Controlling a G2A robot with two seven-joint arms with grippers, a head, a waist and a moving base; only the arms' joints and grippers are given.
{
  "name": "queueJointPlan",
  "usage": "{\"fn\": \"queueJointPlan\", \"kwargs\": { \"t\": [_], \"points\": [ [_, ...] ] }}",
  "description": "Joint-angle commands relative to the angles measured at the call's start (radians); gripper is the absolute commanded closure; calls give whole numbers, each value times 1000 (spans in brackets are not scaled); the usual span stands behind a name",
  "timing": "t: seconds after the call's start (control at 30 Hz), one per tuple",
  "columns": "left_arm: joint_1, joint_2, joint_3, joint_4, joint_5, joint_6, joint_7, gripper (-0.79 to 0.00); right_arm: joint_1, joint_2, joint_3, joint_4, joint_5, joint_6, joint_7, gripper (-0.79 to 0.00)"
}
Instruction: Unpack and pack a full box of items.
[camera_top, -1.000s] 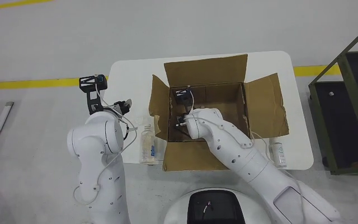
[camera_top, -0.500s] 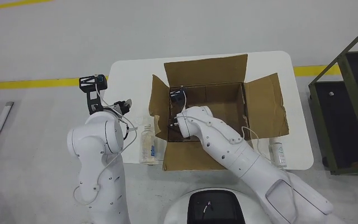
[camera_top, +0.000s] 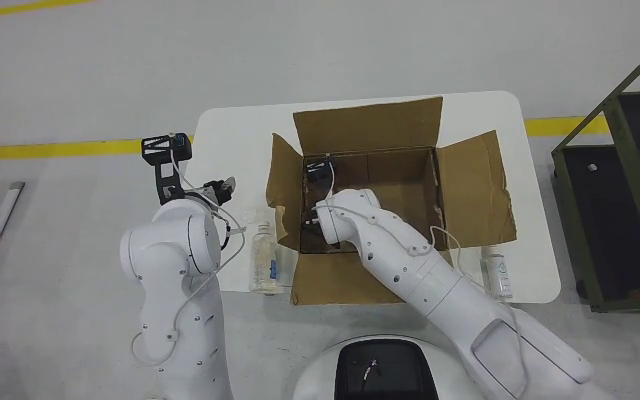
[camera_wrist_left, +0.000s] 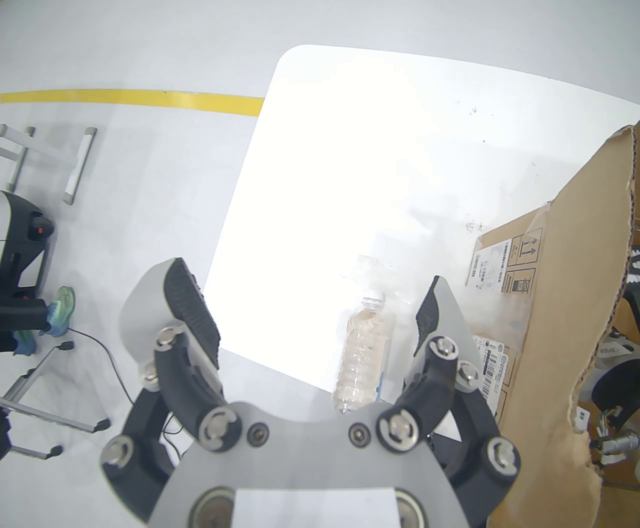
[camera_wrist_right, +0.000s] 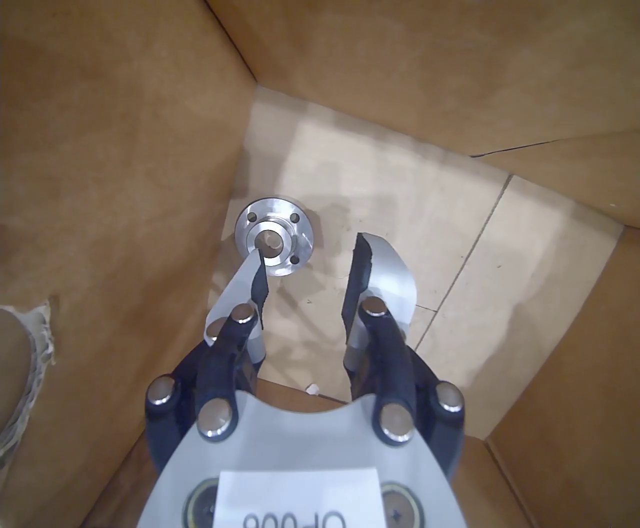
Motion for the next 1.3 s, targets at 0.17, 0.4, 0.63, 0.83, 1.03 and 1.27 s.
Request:
{"fn": "queueJointPlan", "kwargs": {
  "t": [0.17,0.4,0.63,0.83,1.03,1.27],
  "points": [
    [0,0,0,0,0,0,0,-785,-8,-10,5,22,18,-31,-21,-582],
    [0,0,0,0,0,0,0,-785,3,-25,-2,63,19,-50,-41,-542],
    [0,0,0,0,0,0,0,-785,25,-44,-14,122,18,-57,-59,-517],
    [0,0,0,0,0,0,0,-785,41,-63,-25,175,27,-58,-77,-471],
    [0,0,0,0,0,0,0,-785,51,-76,-25,214,31,-55,-89,-468],
    [0,0,0,0,0,0,0,-785,50,-85,-18,241,31,-55,-99,-437]
  ]
}}
